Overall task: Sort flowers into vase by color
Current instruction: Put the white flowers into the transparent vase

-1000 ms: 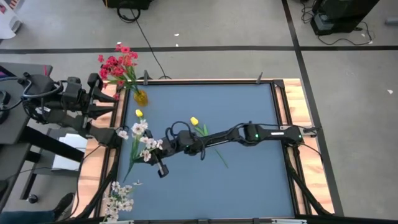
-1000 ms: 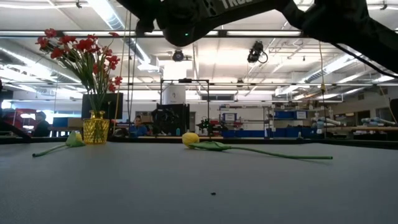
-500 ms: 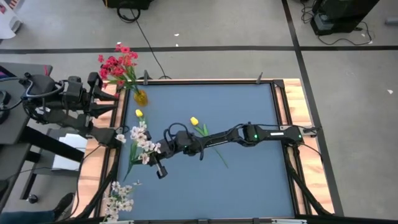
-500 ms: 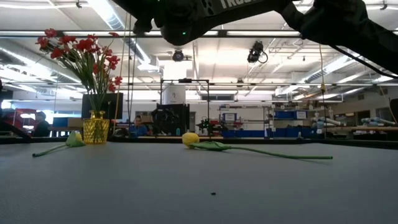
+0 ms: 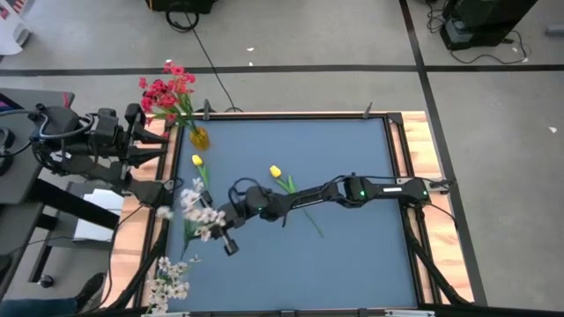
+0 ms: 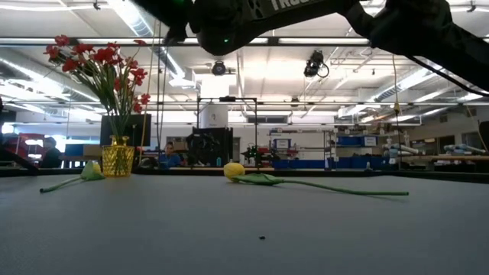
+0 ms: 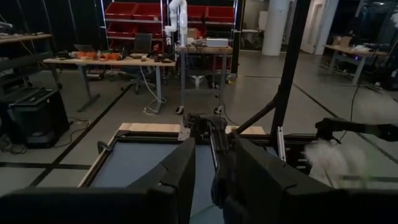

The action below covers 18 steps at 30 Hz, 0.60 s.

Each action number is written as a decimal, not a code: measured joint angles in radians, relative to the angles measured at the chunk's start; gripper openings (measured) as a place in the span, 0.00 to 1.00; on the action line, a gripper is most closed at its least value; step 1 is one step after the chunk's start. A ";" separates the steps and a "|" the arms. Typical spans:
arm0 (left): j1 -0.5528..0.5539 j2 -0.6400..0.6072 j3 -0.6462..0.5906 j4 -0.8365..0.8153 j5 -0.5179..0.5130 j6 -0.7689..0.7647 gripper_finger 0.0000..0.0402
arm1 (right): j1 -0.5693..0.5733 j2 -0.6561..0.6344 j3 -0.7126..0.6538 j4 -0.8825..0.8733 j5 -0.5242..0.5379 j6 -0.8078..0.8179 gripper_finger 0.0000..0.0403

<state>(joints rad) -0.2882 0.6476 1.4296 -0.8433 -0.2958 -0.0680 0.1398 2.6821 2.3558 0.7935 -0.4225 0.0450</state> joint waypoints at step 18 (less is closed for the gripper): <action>0.000 0.005 -0.001 -0.221 0.000 -0.219 0.30 | -0.020 -0.029 0.001 -0.095 0.096 0.104 0.03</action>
<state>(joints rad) -0.2882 0.6525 1.4288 -1.0643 -0.2959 -0.2874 0.1200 2.6536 2.3566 0.6984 -0.3268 0.1490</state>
